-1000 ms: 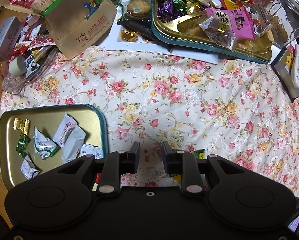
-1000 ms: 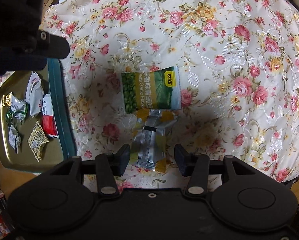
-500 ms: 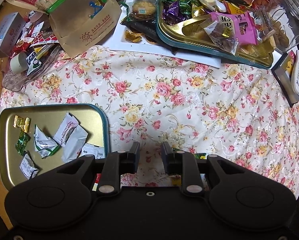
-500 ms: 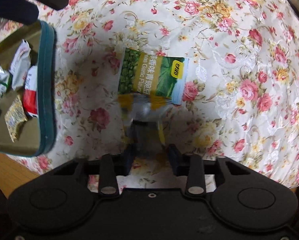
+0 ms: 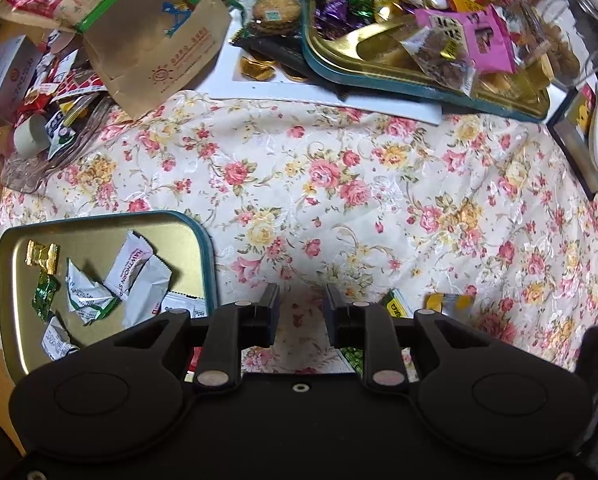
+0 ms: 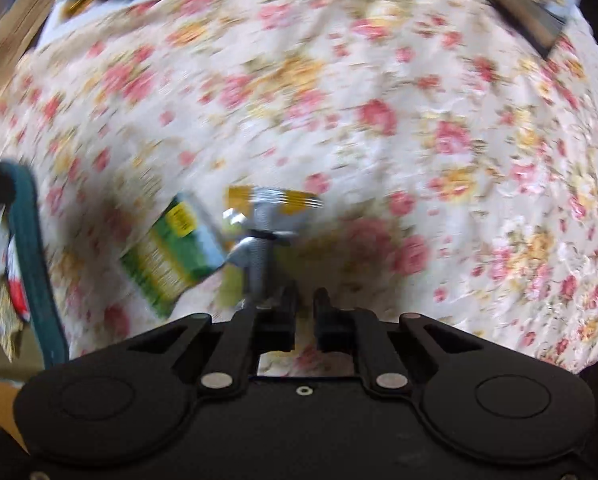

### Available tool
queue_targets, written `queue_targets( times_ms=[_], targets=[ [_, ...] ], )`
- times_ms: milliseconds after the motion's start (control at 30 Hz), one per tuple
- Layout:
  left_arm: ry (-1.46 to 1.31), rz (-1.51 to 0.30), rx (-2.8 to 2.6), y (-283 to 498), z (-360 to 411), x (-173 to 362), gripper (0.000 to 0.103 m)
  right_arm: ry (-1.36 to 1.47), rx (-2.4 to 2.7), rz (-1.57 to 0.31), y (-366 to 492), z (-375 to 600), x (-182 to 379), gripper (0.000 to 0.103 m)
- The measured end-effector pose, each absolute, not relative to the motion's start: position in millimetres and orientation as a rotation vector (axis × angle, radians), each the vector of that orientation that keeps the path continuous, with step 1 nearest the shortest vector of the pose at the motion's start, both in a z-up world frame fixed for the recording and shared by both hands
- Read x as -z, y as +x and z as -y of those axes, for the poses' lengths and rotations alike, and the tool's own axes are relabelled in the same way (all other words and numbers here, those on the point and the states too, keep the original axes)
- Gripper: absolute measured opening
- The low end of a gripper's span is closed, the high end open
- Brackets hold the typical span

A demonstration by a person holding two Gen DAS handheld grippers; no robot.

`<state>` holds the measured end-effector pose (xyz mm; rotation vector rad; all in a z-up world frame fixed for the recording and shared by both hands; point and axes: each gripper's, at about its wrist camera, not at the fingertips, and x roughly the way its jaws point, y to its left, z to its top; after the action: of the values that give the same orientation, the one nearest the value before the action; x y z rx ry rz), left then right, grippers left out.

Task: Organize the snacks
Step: 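Grasp the silver-and-yellow packet with the right gripper while the left gripper grasps the green garlic packet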

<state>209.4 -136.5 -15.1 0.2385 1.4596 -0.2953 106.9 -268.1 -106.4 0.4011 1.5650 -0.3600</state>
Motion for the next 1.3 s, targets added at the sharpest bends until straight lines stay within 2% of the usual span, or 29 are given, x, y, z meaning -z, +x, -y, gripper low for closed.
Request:
queue_targets(
  times_ms=[267,500,800,933,1067,1133,1300],
  targets=[
    [0.407,-1.428,0.479,178.1,166.2,35.0,0.033,0.482,0.383,-1.551,104.6,310.5,101.0,0.014],
    [0.472,-1.449,0.615,158.4,183.7,70.0,0.033,0.594,0.376,-1.535,97.5,335.8,83.3,0.028],
    [0.572,-1.382,0.683,144.4,192.1,82.7,0.033,0.662,0.398,-1.509,90.1,357.5,62.4,0.029],
    [0.579,-1.387,0.691,145.5,195.9,86.1,0.040,0.675,0.396,-1.501,84.4,356.2,52.7,0.029],
    [0.553,-1.397,0.699,146.3,194.7,87.5,0.042,0.685,0.397,-1.500,86.2,356.2,57.3,0.029],
    [0.557,-1.390,0.705,144.4,193.1,89.7,0.053,0.688,0.395,-1.505,85.9,355.9,58.2,0.029],
    [0.599,-1.422,0.703,141.8,198.9,102.8,0.060,0.689,0.389,-1.501,85.2,355.9,56.9,0.029]
  ],
)
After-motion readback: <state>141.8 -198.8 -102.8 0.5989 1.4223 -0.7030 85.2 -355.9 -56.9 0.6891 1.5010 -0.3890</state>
